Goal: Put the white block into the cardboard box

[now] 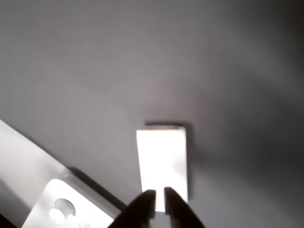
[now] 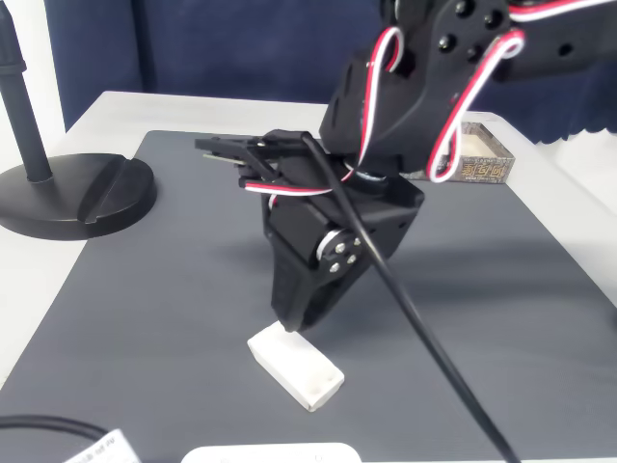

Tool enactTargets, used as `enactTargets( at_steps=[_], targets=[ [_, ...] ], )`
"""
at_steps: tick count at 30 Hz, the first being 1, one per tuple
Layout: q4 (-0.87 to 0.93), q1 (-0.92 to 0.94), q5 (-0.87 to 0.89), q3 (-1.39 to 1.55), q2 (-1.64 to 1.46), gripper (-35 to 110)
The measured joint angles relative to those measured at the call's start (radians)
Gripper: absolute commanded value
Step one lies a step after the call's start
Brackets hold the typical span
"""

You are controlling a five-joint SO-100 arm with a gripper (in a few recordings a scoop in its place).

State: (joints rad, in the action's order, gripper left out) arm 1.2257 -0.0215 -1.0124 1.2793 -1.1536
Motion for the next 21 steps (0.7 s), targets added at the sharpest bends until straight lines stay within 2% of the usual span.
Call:
enactTargets(
  at_steps=[9, 21],
  targets=[
    [0.000, 0.000, -0.014, 0.000, 0.000, 1],
    [0.008, 0.017, 0.002, 0.000, 0.000, 16]
  ],
)
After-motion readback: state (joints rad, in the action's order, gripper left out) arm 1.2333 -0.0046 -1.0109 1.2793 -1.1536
